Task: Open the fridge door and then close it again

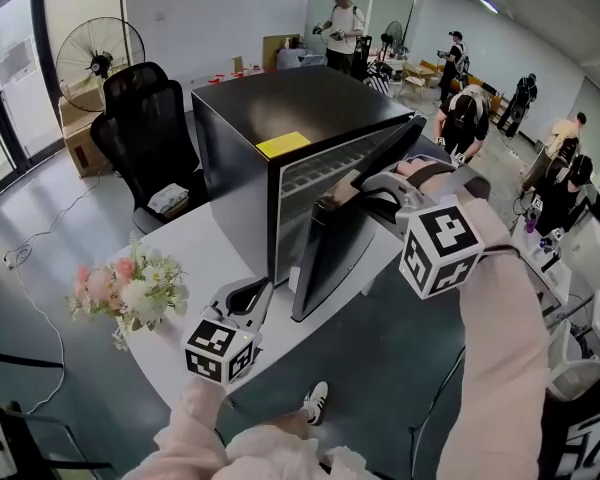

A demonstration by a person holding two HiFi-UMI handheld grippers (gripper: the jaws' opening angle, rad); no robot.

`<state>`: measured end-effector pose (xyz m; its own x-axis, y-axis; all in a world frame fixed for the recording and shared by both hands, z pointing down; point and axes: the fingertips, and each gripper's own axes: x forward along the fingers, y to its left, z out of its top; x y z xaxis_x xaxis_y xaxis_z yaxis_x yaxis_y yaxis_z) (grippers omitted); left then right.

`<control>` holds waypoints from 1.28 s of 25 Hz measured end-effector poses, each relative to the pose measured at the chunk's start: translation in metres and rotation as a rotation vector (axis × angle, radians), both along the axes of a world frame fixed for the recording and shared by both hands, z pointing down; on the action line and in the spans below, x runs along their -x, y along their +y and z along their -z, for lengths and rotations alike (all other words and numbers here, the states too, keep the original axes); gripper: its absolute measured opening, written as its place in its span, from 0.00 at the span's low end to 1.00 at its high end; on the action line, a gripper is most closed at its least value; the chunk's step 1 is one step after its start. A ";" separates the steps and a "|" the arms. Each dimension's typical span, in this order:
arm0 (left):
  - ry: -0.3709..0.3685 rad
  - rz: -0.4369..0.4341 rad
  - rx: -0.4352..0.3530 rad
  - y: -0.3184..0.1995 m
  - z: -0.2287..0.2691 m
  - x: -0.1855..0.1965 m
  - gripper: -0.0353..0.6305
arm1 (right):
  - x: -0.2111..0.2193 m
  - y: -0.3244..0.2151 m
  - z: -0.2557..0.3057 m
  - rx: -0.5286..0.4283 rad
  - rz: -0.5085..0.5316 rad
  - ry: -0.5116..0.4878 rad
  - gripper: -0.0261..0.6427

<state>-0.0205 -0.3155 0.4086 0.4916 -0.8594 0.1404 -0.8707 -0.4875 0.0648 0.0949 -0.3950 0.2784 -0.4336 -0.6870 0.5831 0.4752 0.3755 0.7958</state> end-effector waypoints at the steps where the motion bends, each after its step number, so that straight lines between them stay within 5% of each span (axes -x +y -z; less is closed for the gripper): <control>1: -0.001 0.002 0.000 -0.001 0.000 0.001 0.07 | 0.002 -0.001 0.000 -0.001 0.001 -0.003 0.14; 32: 0.004 0.032 0.010 -0.010 -0.005 0.013 0.07 | 0.057 -0.042 0.000 0.005 -0.028 -0.058 0.14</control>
<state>-0.0339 -0.3252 0.4136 0.4648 -0.8731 0.1472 -0.8854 -0.4590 0.0735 0.0376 -0.4369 0.2784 -0.4474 -0.6962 0.5613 0.4180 0.3920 0.8195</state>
